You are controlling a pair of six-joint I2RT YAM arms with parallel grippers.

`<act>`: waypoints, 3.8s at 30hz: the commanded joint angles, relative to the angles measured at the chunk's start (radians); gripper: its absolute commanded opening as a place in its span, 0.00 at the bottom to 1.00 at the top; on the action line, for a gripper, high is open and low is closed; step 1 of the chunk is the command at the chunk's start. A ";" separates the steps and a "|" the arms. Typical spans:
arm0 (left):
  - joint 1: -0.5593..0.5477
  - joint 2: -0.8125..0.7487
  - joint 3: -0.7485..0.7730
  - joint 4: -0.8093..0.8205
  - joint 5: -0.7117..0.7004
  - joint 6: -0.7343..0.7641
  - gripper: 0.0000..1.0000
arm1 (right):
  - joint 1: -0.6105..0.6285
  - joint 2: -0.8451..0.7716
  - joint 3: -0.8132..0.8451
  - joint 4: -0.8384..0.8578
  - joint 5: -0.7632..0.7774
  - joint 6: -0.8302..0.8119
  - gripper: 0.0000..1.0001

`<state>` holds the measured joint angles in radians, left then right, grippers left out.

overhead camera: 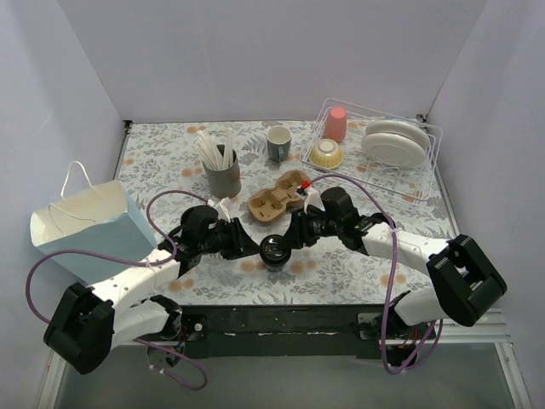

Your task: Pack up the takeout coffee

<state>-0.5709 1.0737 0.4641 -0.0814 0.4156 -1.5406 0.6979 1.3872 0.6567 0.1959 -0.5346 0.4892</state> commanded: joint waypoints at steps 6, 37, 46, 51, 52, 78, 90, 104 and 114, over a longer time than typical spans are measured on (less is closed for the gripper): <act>-0.007 0.015 0.143 -0.247 -0.129 0.097 0.37 | 0.009 0.044 0.035 -0.225 0.025 -0.240 0.37; 0.008 0.091 0.237 -0.281 -0.158 0.165 0.47 | -0.038 0.089 0.276 -0.385 -0.110 -0.284 0.75; 0.009 0.068 0.214 -0.276 -0.166 0.152 0.47 | -0.044 0.027 0.230 -0.305 -0.104 -0.121 0.86; 0.008 0.057 0.193 -0.255 -0.144 0.139 0.47 | -0.043 -0.074 0.138 -0.230 0.039 0.171 0.86; 0.008 0.057 0.186 -0.251 -0.141 0.137 0.47 | -0.043 -0.098 0.074 -0.164 0.060 0.225 0.86; 0.008 0.037 0.074 -0.161 -0.070 0.100 0.48 | 0.176 -0.317 -0.170 -0.039 0.478 0.672 0.82; 0.002 0.019 0.019 -0.107 -0.024 0.068 0.48 | 0.193 -0.243 -0.134 -0.020 0.484 0.626 0.70; -0.003 -0.018 0.137 -0.296 -0.196 0.091 0.48 | 0.196 -0.183 -0.077 -0.091 0.499 0.482 0.51; 0.005 0.020 0.285 -0.385 -0.220 0.168 0.50 | 0.195 -0.160 -0.055 -0.099 0.458 0.370 0.45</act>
<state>-0.5701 1.1019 0.7528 -0.4393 0.1623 -1.4040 0.8879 1.2076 0.5579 0.1505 -0.0830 0.9432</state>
